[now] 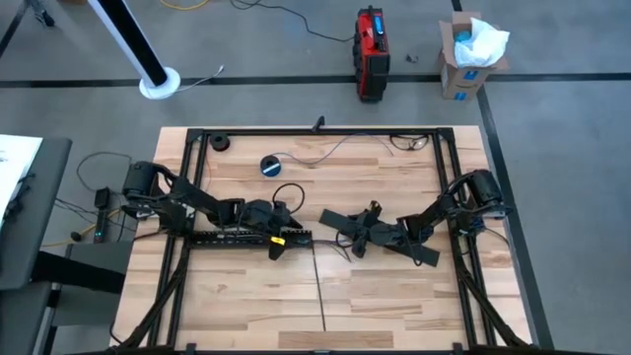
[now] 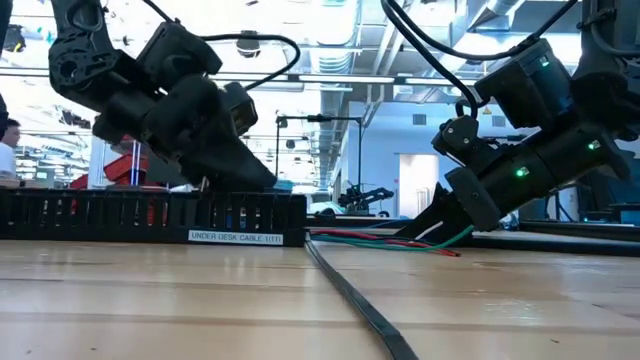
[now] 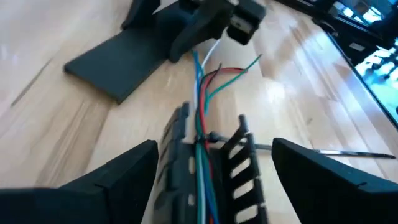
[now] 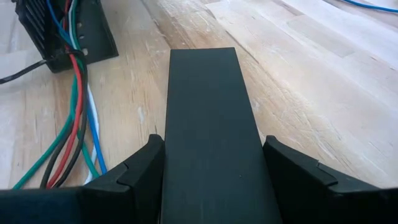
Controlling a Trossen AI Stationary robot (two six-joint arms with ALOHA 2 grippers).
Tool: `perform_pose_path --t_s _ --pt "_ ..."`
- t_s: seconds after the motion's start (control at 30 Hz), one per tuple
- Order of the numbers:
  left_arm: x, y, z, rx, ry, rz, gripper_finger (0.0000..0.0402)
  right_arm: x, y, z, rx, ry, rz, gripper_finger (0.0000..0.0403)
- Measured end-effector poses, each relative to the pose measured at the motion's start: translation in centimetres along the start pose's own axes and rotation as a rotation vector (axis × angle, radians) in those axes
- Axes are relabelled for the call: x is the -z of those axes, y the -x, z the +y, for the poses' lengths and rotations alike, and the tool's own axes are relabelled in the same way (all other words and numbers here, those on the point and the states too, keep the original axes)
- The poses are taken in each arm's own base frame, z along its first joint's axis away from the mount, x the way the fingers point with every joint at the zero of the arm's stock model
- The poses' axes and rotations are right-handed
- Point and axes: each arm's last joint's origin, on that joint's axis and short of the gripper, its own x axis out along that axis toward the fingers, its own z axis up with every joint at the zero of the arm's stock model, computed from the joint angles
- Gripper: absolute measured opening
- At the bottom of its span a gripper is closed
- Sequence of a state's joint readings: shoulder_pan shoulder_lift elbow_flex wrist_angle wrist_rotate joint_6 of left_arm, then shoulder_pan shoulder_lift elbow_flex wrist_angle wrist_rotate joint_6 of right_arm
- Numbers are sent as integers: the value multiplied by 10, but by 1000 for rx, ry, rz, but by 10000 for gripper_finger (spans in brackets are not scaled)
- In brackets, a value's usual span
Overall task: Ziptie cables
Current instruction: Close the black cable duct with the black cable duct cover
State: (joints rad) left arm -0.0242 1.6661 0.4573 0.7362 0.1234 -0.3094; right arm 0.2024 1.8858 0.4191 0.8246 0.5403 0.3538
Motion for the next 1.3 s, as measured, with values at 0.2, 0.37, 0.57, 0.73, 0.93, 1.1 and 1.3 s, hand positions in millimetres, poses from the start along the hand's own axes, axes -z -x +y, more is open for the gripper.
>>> perform_pose_path --t_s 0.2,0.37,0.57,0.73,0.93,1.1,1.3 --pt "-5 -2 -1 -11 -54 -15 308 0 0 0 0 3 0 231" --pt "-6 -2 -1 -9 -56 -17 308 -1 -1 -1 1 8 0 231" --pt "-5 -3 -4 -14 -62 -19 309 -2 -3 -4 -1 4 5 231" --pt "-4 -8 -3 -31 -69 -11 309 -2 -4 -6 1 1 5 231" --pt "-3 -18 -1 -39 -78 30 309 -2 -4 -6 1 1 6 231" --pt "-4 -19 -4 -13 -52 28 309 -2 -4 -6 2 6 7 231" --pt "-2 -20 -11 -24 -66 26 309 -2 -4 -6 3 7 7 231"
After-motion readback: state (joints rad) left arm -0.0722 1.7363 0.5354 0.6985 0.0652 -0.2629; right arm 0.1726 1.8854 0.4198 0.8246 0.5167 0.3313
